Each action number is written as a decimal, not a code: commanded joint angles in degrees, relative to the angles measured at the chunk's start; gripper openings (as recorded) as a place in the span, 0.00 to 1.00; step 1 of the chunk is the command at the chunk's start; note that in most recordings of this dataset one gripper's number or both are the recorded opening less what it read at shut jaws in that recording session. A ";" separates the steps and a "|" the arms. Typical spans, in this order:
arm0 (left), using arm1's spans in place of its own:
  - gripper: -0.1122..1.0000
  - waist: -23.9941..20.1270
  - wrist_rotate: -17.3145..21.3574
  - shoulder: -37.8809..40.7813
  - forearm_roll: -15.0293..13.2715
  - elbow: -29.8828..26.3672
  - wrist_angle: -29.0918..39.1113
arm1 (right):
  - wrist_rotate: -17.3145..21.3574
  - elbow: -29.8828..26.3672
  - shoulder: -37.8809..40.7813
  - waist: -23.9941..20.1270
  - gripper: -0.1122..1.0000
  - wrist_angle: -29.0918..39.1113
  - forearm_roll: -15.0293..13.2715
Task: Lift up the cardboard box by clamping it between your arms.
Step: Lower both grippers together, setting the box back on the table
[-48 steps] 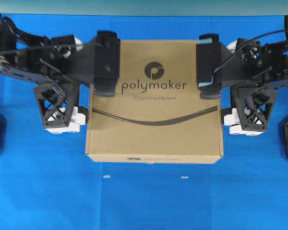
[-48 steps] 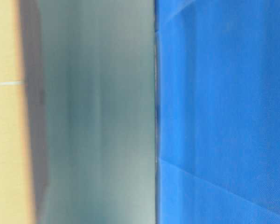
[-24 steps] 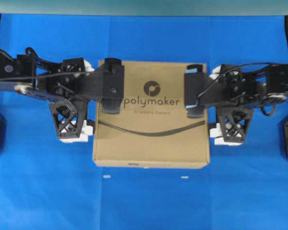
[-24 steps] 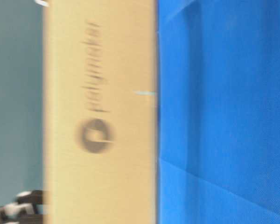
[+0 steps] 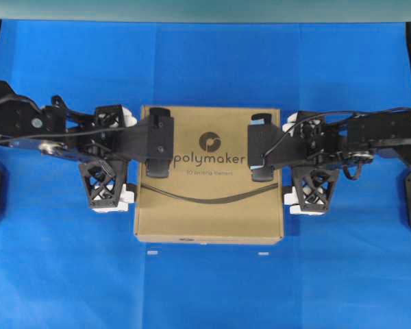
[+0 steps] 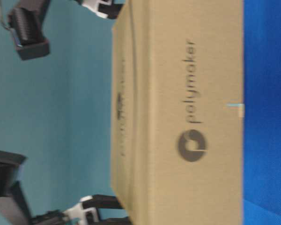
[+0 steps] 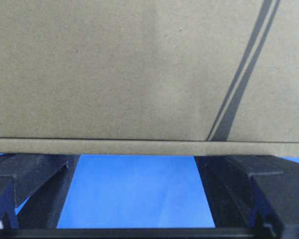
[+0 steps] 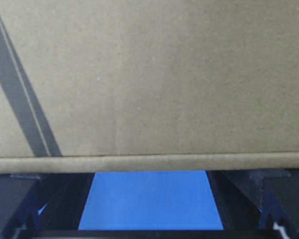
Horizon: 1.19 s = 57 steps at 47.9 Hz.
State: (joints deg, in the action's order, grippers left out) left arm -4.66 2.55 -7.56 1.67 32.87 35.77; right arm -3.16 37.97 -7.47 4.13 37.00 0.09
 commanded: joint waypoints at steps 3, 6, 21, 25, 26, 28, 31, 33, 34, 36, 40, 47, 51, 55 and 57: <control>0.86 -0.88 -0.88 1.41 -0.18 -0.18 -7.03 | 0.79 -1.05 0.79 -0.18 0.99 -4.57 0.26; 0.86 -1.14 -0.97 2.11 -0.18 0.53 -8.35 | 0.62 -0.44 1.49 -0.18 0.99 -4.92 0.26; 0.86 -1.49 -1.67 4.92 -0.18 2.99 -12.48 | 0.70 2.64 3.52 -0.26 0.99 -9.49 0.35; 0.86 -1.49 -2.20 5.80 -0.18 3.96 -13.54 | 0.70 3.43 4.22 -0.26 0.99 -10.20 0.26; 0.86 -1.49 -2.37 5.98 -0.18 4.04 -13.62 | 0.70 3.52 4.39 -0.26 0.99 -10.37 0.26; 0.86 -1.49 -2.72 6.24 -0.18 4.22 -13.89 | 0.70 3.87 4.83 -0.26 0.99 -10.81 0.26; 0.86 -1.49 -2.99 6.50 -0.18 4.39 -14.41 | 0.70 4.13 5.45 -0.26 0.99 -11.69 0.35; 0.86 -1.49 -2.99 6.77 -0.18 4.48 -14.85 | 0.70 4.13 5.71 -0.26 0.99 -12.30 0.26; 0.86 -1.49 -2.99 6.94 -0.18 4.57 -15.12 | 0.70 4.13 5.98 -0.26 0.99 -12.74 0.26; 0.86 -1.49 -2.99 7.21 -0.18 4.66 -15.56 | 0.70 4.04 6.24 -0.26 0.99 -13.27 0.26; 0.86 -1.49 -3.08 8.00 -0.18 4.83 -16.26 | 0.79 4.13 7.03 -0.26 0.99 -13.89 0.26; 0.86 -1.49 -3.34 9.76 -0.18 5.27 -17.40 | 0.62 5.01 8.88 -0.18 0.99 -15.03 0.35; 0.86 -1.41 -3.43 10.46 -0.18 5.19 -17.67 | 0.70 5.19 9.76 -0.18 0.99 -16.44 0.35; 0.86 -1.58 -3.52 10.46 -0.18 5.36 -17.67 | 0.79 5.19 10.46 -0.18 0.99 -16.96 0.35; 0.86 -1.67 -3.43 10.28 -0.18 5.54 -17.58 | 0.88 5.19 10.46 -0.18 0.99 -17.05 0.35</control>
State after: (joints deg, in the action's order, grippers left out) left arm -5.54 0.88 2.46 1.67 39.20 20.48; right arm -3.08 44.30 2.37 4.39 22.50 0.18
